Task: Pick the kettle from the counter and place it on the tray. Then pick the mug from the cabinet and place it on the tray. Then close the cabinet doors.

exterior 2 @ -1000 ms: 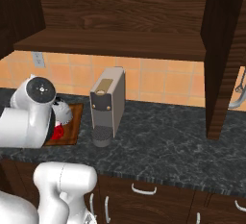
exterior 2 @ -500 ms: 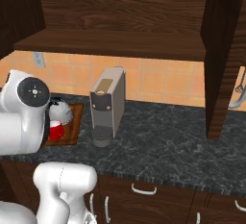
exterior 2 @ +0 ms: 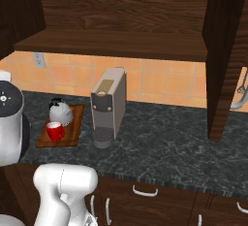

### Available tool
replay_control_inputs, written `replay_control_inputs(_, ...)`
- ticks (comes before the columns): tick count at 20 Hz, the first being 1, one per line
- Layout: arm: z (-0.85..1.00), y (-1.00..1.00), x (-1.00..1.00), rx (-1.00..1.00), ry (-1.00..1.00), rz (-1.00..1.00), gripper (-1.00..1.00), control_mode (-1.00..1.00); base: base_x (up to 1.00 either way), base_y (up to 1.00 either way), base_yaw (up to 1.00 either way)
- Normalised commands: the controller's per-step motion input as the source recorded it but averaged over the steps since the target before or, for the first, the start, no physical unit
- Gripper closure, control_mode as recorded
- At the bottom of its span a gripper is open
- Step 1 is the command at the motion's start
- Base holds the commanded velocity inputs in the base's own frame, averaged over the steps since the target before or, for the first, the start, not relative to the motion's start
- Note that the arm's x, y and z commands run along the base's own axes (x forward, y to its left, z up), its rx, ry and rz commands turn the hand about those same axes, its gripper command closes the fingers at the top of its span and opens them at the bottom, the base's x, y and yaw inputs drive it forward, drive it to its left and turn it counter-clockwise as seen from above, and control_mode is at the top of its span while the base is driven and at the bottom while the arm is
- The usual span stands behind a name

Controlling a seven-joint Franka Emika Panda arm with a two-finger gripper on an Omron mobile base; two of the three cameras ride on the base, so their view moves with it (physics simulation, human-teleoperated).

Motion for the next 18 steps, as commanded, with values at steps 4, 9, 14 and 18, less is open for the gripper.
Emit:
replay_control_inputs(4, 0.23, 0.13, -0.41, 0.0, -0.09, 0.0, -1.0, -1.0, 0.0, 0.0, 0.0)
replay_control_inputs(9, 0.21, 0.29, -0.34, 0.0, -0.06, 0.0, -1.0, -1.0, 0.0, 0.0, 0.0)
replay_control_inputs(14, 0.21, 0.19, -0.27, 0.0, -0.01, 0.0, -1.0, -1.0, 0.0, 0.0, 0.0)
replay_control_inputs(18, 0.11, 0.29, -0.14, 0.0, 0.0, 0.0, -1.0, -1.0, 0.0, 0.0, 0.0)
